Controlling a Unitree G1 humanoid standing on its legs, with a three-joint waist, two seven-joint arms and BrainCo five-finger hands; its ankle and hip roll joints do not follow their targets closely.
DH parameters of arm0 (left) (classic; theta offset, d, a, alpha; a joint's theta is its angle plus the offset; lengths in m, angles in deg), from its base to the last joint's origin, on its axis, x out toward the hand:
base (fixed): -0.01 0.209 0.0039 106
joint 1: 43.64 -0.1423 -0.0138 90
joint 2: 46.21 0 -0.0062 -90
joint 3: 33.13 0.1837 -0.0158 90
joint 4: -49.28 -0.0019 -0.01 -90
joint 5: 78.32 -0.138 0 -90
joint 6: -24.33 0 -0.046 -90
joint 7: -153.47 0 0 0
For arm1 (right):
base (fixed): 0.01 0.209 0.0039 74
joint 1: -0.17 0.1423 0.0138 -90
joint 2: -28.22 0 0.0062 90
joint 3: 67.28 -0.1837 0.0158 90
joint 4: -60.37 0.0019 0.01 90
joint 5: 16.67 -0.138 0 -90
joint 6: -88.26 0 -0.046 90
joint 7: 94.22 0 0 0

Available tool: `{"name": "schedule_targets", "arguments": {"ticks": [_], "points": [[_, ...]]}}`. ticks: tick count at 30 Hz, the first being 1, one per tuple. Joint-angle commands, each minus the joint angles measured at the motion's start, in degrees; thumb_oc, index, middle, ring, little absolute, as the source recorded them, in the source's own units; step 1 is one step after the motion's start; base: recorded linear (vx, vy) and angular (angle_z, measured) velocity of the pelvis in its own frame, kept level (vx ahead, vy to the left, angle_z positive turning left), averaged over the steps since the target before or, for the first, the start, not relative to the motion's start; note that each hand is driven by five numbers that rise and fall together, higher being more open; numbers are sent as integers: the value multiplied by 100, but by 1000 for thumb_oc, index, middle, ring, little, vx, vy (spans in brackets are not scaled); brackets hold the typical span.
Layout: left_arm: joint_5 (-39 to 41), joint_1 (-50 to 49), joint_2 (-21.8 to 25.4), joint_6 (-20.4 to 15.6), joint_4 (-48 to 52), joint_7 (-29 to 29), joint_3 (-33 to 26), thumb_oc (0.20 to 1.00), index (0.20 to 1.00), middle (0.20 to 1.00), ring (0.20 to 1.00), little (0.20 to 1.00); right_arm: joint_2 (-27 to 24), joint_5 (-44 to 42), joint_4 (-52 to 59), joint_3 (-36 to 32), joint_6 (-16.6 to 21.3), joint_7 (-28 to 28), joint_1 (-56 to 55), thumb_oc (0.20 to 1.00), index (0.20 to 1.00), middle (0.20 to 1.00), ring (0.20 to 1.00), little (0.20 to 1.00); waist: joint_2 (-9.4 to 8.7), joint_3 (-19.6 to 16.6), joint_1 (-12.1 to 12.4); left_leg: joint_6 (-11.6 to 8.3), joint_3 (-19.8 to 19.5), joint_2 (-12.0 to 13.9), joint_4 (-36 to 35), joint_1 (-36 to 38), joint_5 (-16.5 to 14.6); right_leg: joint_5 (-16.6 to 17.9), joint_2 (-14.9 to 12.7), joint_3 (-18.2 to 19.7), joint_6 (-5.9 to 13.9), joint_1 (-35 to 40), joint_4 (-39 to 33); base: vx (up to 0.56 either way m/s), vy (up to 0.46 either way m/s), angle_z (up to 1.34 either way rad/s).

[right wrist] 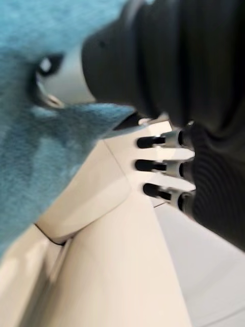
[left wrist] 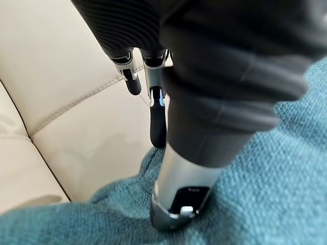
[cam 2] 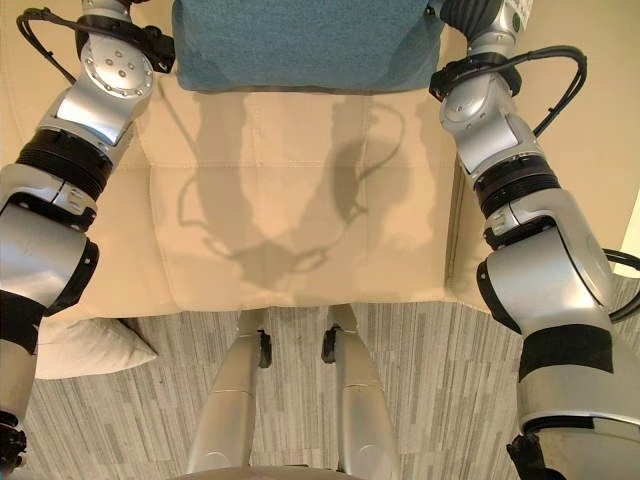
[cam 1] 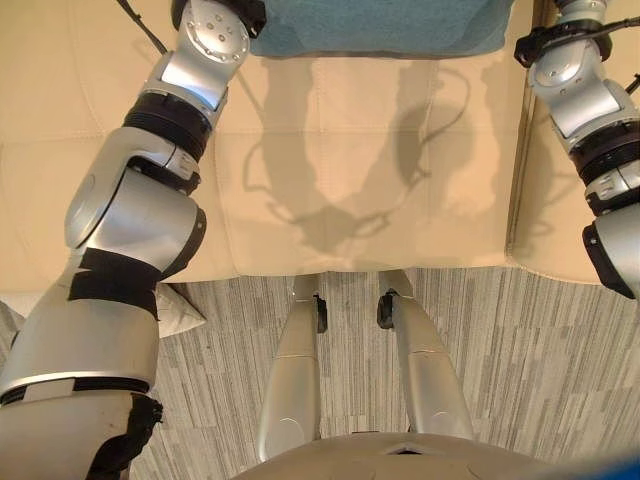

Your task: Pick up all the scattered cushions and arrange them neatly on the sofa.

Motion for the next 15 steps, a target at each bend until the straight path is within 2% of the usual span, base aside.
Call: {"name": "schedule_targets", "arguments": {"ticks": [1,5,7,11,12,15], "points": [[-45,36,-231,-151,93,-68,-93,1000,1000,1000,1000,1000,237,-83,201,-35,286,161,-99,1000,1000,1000,1000,1000,-245,-605,14,-461,244,53,-116,400,-510,430,-184,101,676,592,-1196,0,0,0],[-116,-279,-29,-110,87,-195,-201,1000,1000,1000,1000,1000,109,-47,243,-80,298,294,-348,1000,1000,1000,1000,1000,-240,-675,8,-464,253,43,-116,499,-534,425,-184,98,674,669,-1196,5,10,4],[-113,-775,318,-145,302,-220,-448,1000,1000,1000,1000,1000,-144,-82,500,-337,338,325,-766,1000,1000,1000,1000,1000,-249,-720,6,-470,257,40,-116,648,-568,406,-181,72,666,807,-1196,0,0,0],[-26,-1943,666,-297,1132,-310,-1126,1000,1000,1000,1000,1000,-583,-3,1072,-1150,375,353,-1937,1000,1000,1000,1000,1000,-263,-779,8,-482,274,47,-116,982,-668,326,-197,26,651,1163,-1196,8,-6,1],[-32,-2650,741,-364,1616,-398,-1512,1000,1000,1000,1000,1000,-695,117,1396,-1608,386,420,-2639,1000,1000,1000,1000,1000,-284,-790,6,-475,276,48,-116,1219,-742,275,-195,-8,632,1399,-1196,36,-20,10],[0,-4233,608,-413,2489,-695,-2317,1000,1000,1000,1000,1000,-540,301,2013,-2509,415,659,-4269,1000,1000,1000,1000,1000,-355,-813,1,-456,323,48,-116,1804,-901,161,-187,-39,579,1991,-1196,41,-24,9]]}}
